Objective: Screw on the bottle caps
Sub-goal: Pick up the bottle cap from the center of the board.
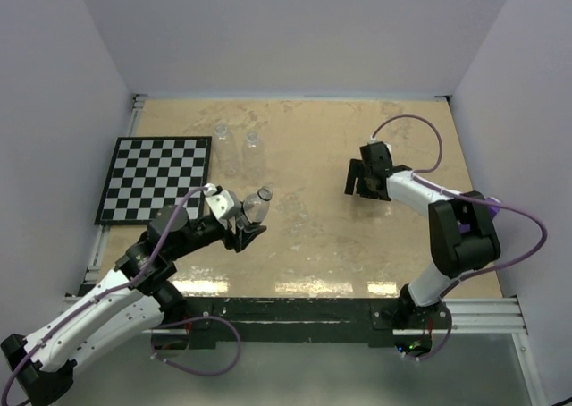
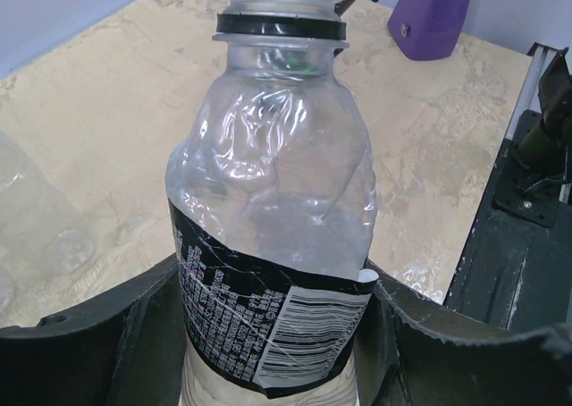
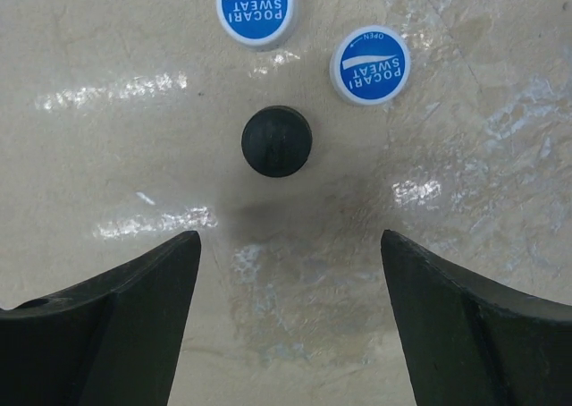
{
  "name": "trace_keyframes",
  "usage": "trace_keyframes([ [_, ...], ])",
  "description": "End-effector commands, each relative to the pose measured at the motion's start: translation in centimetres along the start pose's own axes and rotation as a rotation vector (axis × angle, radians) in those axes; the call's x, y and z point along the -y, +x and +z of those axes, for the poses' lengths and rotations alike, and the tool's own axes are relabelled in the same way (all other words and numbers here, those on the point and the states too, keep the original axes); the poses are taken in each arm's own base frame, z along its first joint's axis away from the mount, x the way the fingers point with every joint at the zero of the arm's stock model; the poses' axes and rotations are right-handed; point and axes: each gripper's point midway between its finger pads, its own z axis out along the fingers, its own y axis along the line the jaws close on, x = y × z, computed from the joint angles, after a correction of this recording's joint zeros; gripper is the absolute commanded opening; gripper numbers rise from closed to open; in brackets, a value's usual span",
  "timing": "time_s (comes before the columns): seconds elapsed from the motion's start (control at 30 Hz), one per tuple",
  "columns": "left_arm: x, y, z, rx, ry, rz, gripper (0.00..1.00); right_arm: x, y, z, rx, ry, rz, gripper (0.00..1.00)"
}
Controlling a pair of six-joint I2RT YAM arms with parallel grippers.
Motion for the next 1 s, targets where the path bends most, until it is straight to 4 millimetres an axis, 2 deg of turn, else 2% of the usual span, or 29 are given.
trace_keyframes([
  [0.0, -0.5, 0.1, -0.2, -0.001, -0.023, 0.035, 0.05, -1.7, -3.5, 0.7, 0.062, -0.047, -0.009, 0.82],
  [0.1, -0.5, 0.5, -0.3, -0.005, -0.023, 0.034, 0.06, -1.8, -3.2, 1.9, 0.038, -0.039, -0.014, 0.80],
  [0.4, -0.8, 1.0, -0.5, -0.035, -0.026, 0.089, 0.08, -1.6, -3.5, 3.5, 0.019, -0.005, -0.021, 0.72],
  [0.97, -0.9, 1.5, -0.6, -0.056, -0.029, 0.099, 0.08, -0.4, -3.7, 4.5, 0.015, 0.045, -0.029, 0.49],
])
